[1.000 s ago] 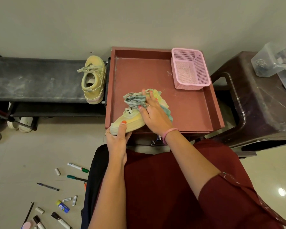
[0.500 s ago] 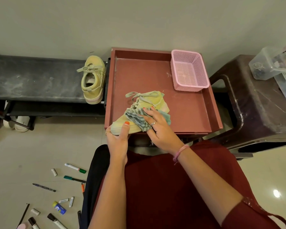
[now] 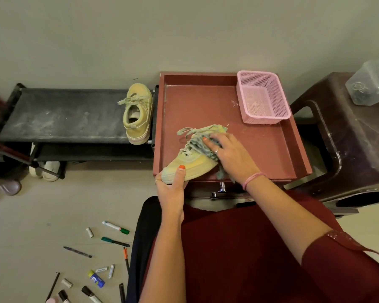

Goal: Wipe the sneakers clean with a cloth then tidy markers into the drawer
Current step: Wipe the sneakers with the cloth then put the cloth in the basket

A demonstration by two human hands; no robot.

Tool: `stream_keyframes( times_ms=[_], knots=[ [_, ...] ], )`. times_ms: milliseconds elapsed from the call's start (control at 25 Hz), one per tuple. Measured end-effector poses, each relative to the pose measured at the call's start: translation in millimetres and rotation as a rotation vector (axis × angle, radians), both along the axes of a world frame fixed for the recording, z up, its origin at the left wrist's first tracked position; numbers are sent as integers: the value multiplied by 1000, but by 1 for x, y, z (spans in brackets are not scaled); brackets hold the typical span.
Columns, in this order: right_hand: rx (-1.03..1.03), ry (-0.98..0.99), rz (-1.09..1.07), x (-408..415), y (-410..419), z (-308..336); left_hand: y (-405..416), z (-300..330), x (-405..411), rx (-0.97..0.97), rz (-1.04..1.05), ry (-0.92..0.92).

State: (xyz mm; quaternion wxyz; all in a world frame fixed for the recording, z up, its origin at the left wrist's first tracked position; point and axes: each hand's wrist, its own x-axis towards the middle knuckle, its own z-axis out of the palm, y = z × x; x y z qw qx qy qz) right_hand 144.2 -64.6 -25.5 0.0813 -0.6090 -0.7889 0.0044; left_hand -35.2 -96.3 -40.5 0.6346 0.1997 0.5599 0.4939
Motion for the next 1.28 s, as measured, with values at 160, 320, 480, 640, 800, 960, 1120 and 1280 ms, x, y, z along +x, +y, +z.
stream_keyframes(
  times_ms=[160, 320, 480, 640, 800, 960, 1120, 1280],
  knots=[
    [-71, 338, -448, 10, 29, 3, 1, -5, -2, 35, -69, 76],
    [-74, 277, -354, -21, 15, 2, 3, -9, -5, 42, -77, 95],
    [-50, 393, -449, -11, 17, 4, 2, -6, -3, 76, -102, 122],
    [-130, 440, -550, -23, 26, 3, 2, -9, -3, 48, -56, 105],
    [-102, 514, -485, -24, -5, 2, 2, -11, -4, 51, -71, 99],
    [-142, 479, -438, -39, -15, 14, 2, -12, -3, 52, -39, 89],
    [-109, 542, -321, -44, -42, 15, 1, -9, -2, 72, -53, 106],
    [-138, 577, -573, -33, -26, 13, 2, -10, -3, 56, -41, 50]
  ],
)
